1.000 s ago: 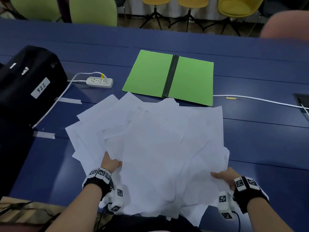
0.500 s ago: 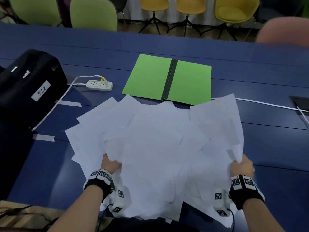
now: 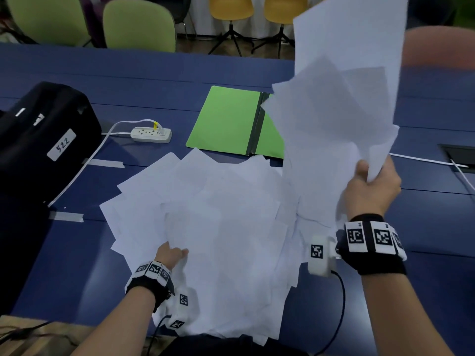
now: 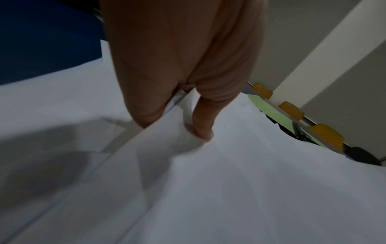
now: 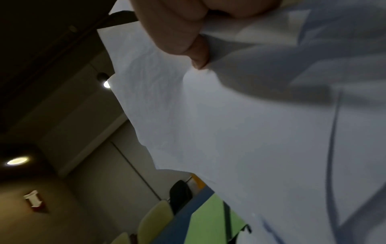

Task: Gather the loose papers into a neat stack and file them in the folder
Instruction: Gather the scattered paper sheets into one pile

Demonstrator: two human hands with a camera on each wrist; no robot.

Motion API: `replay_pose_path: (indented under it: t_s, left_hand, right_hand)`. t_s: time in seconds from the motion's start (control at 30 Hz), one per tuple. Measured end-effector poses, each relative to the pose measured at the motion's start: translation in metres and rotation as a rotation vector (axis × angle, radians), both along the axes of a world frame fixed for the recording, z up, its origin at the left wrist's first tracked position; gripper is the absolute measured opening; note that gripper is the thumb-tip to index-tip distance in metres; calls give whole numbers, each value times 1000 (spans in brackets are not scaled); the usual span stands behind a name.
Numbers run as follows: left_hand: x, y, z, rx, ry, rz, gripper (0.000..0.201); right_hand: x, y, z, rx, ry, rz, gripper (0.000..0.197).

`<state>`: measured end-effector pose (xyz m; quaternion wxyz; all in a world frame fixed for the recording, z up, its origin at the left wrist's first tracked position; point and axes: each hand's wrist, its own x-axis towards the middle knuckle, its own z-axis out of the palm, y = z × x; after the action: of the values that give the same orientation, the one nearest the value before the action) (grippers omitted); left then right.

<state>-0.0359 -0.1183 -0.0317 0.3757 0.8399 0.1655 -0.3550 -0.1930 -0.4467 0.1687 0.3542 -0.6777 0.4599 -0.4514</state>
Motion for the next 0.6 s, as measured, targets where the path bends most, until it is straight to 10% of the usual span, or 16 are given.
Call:
replay_pose_path:
  t_s: [0.23, 0.4, 0.6]
  left_hand:
    - [2, 7, -5, -27, 37, -9, 41]
    - [11, 11, -2, -81, 108, 24, 42]
    - [28, 28, -27, -280, 268, 162, 120]
  right_hand:
    - [52, 35, 25, -136, -60, 273, 24]
    - [77, 29, 1, 113, -81, 277, 21]
    - [29, 51, -97, 560, 313, 210, 32]
